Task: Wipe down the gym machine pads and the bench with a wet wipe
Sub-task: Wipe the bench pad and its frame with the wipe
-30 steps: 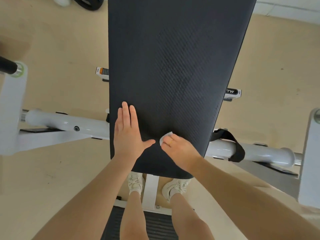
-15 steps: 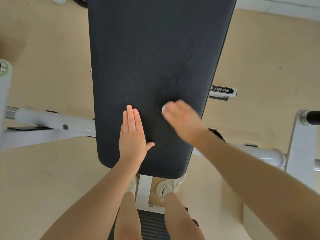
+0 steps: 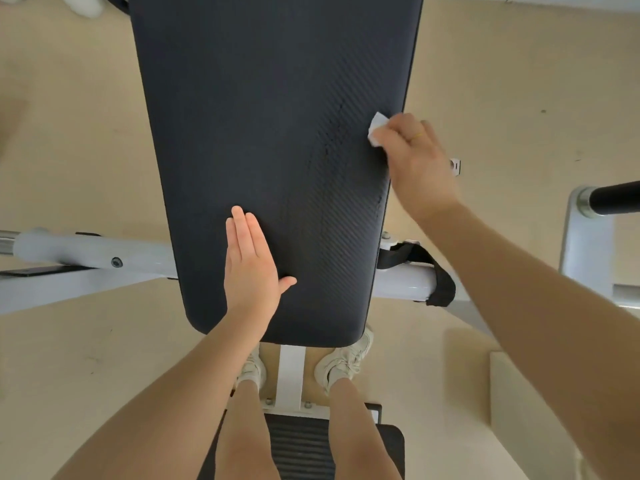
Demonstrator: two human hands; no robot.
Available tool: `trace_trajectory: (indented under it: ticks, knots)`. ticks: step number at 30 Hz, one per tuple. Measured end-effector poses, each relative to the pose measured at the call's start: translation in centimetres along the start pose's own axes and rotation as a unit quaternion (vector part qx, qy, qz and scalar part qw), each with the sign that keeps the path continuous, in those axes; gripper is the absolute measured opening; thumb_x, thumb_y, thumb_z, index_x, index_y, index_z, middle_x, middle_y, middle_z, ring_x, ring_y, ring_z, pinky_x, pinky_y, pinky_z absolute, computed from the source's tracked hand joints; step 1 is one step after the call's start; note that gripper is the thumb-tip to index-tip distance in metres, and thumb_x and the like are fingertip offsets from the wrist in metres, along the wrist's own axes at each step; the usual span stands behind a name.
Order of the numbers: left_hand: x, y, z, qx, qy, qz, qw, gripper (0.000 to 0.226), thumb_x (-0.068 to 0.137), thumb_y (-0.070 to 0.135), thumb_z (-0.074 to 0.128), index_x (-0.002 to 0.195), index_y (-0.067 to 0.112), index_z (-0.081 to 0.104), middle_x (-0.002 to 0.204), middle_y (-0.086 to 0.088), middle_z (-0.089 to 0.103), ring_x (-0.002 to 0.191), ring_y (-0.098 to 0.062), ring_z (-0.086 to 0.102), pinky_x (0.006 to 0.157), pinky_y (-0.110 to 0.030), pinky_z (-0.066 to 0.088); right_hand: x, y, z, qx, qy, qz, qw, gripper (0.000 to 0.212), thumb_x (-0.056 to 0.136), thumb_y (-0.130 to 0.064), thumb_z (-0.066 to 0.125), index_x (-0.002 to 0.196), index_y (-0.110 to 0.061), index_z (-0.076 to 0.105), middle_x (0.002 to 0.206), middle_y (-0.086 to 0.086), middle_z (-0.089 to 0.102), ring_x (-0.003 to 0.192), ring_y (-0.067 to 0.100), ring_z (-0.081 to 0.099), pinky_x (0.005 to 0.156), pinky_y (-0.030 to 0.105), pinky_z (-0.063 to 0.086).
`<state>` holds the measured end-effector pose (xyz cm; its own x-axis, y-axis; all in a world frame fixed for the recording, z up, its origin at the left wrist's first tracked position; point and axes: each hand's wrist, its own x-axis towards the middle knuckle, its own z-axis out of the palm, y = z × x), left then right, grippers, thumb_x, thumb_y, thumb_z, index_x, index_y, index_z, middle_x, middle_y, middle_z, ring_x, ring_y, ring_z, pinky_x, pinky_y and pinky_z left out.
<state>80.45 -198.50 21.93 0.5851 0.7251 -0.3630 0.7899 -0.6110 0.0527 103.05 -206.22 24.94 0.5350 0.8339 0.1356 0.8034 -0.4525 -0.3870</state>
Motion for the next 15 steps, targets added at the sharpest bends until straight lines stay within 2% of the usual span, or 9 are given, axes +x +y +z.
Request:
trace_trajectory:
  ticks: [2, 5, 7, 9, 11, 13, 15]
  knots:
    - [0.1, -0.2, 0.2, 0.004, 0.004, 0.003, 1.0, 0.12, 0.065, 0.049, 0.075, 0.146, -0.001, 0.003, 0.156, -0.018, 0.002, 0.143, -0.035, 0.006, 0.111, -0.034, 0.014, -2.8, 0.1, 2.0, -0.003, -0.004, -0.053, 0.999, 0.034, 0.069, 0.013, 0.058, 0.1, -0.002, 0.061, 0.096, 0.019, 0.06, 0.087, 0.032, 0.047, 0.07, 0.035, 0.048]
    - [0.0, -0.5, 0.2, 0.014, 0.011, 0.012, 1.0, 0.121, 0.063, 0.052, 0.074, 0.146, -0.001, 0.005, 0.155, -0.02, 0.006, 0.143, -0.036, 0.008, 0.11, -0.034, 0.012, -11.2, -1.8, 5.2, -0.032, -0.105, -0.134, 0.985, 0.035, 0.064, 0.012, 0.05, 0.092, -0.003, 0.065, 0.088, 0.013, 0.064, 0.074, 0.028, 0.057, 0.061, 0.033, 0.055]
    - [0.0, -0.7, 0.3, 0.017, 0.015, 0.019, 1.0, 0.12, 0.064, 0.054, 0.074, 0.146, -0.001, 0.006, 0.155, -0.019, 0.006, 0.143, -0.036, 0.009, 0.11, -0.034, 0.014, -15.0, -2.5, 5.9, -0.029, -0.156, -0.145, 0.977, 0.037, 0.053, 0.009, 0.066, 0.086, -0.008, 0.069, 0.085, 0.006, 0.066, 0.068, 0.022, 0.061, 0.056, 0.025, 0.055]
    - [0.0, -0.9, 0.5, 0.007, 0.025, 0.024, 0.999, 0.119, 0.063, 0.053, 0.075, 0.146, -0.001, 0.008, 0.155, -0.02, 0.008, 0.143, -0.036, 0.011, 0.11, -0.036, 0.018, -15.9, -3.1, 6.0, 0.005, -0.186, -0.119, 0.975, 0.05, 0.039, 0.006, 0.08, 0.085, -0.011, 0.068, 0.084, 0.004, 0.066, 0.065, 0.019, 0.061, 0.05, 0.021, 0.052]
    - [0.0, -1.0, 0.5, -0.001, 0.027, 0.032, 0.999, 0.119, 0.064, 0.053, 0.075, 0.146, -0.001, 0.008, 0.155, -0.02, 0.008, 0.143, -0.036, 0.01, 0.109, -0.034, 0.013, -13.9, -3.3, 5.4, 0.024, -0.131, -0.088, 0.987, 0.038, 0.054, 0.004, 0.073, 0.086, -0.012, 0.062, 0.082, 0.008, 0.065, 0.068, 0.023, 0.058, 0.048, 0.025, 0.051]
    - [0.0, -1.2, 0.7, -0.008, 0.028, 0.04, 0.999, 0.119, 0.064, 0.052, 0.075, 0.146, -0.002, 0.007, 0.155, -0.02, 0.006, 0.143, -0.036, 0.009, 0.108, -0.033, 0.01, -9.8, -3.3, 3.8, 0.045, -0.048, -0.016, 0.998, 0.021, 0.073, -0.003, 0.056, 0.092, -0.01, 0.056, 0.091, 0.014, 0.063, 0.082, 0.025, 0.05, 0.054, 0.034, 0.053]
    - [0.0, -1.4, 0.9, -0.011, 0.032, 0.045, 0.998, 0.12, 0.064, 0.05, 0.076, 0.145, -0.003, 0.007, 0.154, -0.022, 0.007, 0.142, -0.038, 0.009, 0.108, -0.034, 0.011, -5.4, -2.7, 2.1, 0.03, 0.028, 0.047, 0.998, 0.018, 0.077, 0.0, 0.054, 0.094, -0.004, 0.06, 0.099, 0.018, 0.06, 0.088, 0.031, 0.049, 0.059, 0.035, 0.049]
